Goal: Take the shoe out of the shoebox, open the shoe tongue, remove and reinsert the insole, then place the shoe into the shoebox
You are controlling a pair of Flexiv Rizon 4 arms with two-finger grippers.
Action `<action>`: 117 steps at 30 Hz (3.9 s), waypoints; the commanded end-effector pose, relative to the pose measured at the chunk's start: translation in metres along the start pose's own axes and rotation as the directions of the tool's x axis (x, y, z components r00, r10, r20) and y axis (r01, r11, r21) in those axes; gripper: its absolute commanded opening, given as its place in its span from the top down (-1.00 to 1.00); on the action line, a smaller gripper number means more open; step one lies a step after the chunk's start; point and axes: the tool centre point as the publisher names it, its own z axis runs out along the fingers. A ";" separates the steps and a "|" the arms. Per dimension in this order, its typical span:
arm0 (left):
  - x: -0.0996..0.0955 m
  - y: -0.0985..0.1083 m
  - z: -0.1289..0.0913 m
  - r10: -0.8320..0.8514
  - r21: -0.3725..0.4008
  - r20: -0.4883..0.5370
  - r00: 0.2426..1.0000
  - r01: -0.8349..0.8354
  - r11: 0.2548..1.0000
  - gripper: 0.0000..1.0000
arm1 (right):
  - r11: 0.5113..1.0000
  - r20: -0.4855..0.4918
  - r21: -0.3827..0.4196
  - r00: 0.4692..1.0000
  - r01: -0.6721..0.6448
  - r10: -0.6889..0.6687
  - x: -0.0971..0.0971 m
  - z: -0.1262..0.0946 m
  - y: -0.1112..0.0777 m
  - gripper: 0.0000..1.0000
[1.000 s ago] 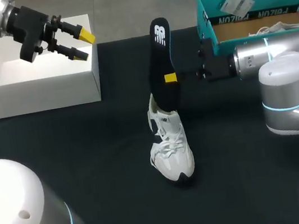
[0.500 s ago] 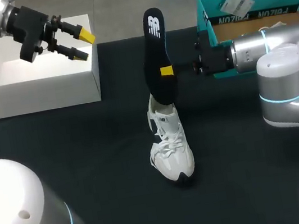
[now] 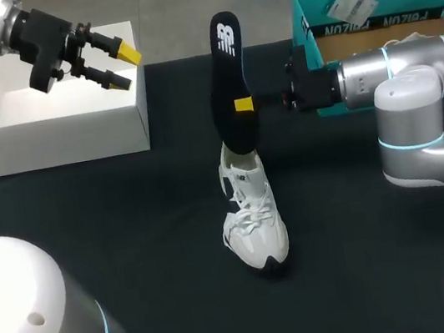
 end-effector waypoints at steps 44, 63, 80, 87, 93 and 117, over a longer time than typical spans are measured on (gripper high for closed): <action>0.000 -0.001 -0.001 0.001 0.000 -0.003 1.000 -0.001 1.000 -1.00 | 0.987 -0.060 0.049 0.986 -0.153 0.156 0.013 0.014 -0.085 1.00; 0.000 -0.001 -0.001 0.001 0.000 -0.003 1.000 -0.001 1.000 -1.00 | 0.997 -0.031 0.052 0.998 -0.055 0.056 0.018 0.014 -0.046 0.11; 0.000 -0.001 -0.001 0.001 0.000 -0.003 1.000 -0.001 1.000 -1.00 | 0.977 -0.013 0.192 0.995 -0.095 0.099 0.013 0.008 -0.054 1.00; 0.000 -0.001 -0.001 0.001 0.000 -0.003 1.000 -0.001 1.000 -1.00 | 0.970 -0.002 0.207 0.991 -0.130 0.133 0.017 0.011 -0.071 1.00; 0.000 -0.001 -0.001 0.001 0.000 -0.003 1.000 -0.001 1.000 -1.00 | 0.971 0.007 0.177 0.987 -0.162 0.163 0.025 0.015 -0.086 1.00; 0.000 -0.001 -0.001 0.001 0.000 -0.003 1.000 -0.001 1.000 -1.00 | 0.978 -0.002 0.200 0.998 -0.060 0.062 0.009 0.020 -0.047 1.00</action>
